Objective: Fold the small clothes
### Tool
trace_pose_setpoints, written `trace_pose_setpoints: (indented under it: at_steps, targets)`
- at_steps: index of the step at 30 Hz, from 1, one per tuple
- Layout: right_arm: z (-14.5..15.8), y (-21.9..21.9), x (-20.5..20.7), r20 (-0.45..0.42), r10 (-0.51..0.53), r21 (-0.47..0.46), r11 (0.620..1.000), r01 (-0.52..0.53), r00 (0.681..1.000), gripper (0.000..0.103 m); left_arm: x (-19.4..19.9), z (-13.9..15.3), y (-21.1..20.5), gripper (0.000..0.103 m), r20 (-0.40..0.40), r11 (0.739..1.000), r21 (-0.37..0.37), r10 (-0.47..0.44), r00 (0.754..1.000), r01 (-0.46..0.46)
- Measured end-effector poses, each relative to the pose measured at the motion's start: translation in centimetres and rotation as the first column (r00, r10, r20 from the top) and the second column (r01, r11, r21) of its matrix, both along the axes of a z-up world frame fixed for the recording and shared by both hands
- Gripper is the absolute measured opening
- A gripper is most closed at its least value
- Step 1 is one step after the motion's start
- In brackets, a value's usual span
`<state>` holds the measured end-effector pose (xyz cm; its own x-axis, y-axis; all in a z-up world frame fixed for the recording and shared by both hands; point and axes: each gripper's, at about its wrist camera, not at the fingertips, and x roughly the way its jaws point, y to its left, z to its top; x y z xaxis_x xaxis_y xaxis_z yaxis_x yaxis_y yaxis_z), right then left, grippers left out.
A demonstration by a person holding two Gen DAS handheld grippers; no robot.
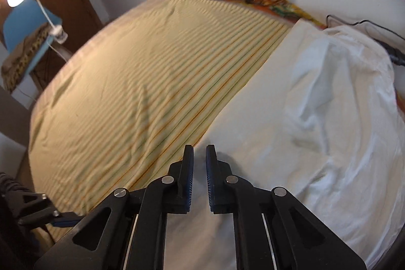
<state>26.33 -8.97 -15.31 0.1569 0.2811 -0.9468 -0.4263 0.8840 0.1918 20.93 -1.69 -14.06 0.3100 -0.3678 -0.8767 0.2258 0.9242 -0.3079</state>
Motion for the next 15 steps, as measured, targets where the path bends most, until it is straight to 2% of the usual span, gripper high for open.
trace_pose_setpoints:
  at_steps: [1, 3, 6, 11, 15]
  targets:
    - [0.0, 0.2, 0.1, 0.001, -0.009, 0.001, 1.0, 0.009, 1.0, 0.008, 0.1, 0.1, 0.2, 0.038, -0.003, 1.0, -0.004, 0.01, 1.0, -0.01]
    - [0.5, -0.5, 0.4, -0.009, -0.061, 0.063, 0.996, 0.061, 0.998, 0.008, 0.1, 0.5, 0.9, 0.038, -0.011, 0.999, -0.027, 0.039, 0.999, -0.04]
    - [2.3, -1.5, -0.1, -0.003, -0.126, 0.105, 0.987, 0.125, 0.992, 0.009, 0.2, 1.8, 1.5, 0.038, 0.006, 0.996, -0.067, 0.058, 0.998, -0.057]
    - [7.3, -6.1, -2.7, 0.044, -0.251, 0.166, 0.956, 0.241, 0.967, 0.011, -0.8, 4.6, 0.6, 0.038, 0.073, 0.994, -0.1, 0.04, 0.997, -0.033]
    - [10.6, -10.2, -5.9, 0.109, -0.375, 0.179, 0.918, 0.353, 0.921, 0.035, -2.0, 6.1, -1.3, 0.038, 0.109, 0.991, -0.13, 0.001, 0.994, 0.013]
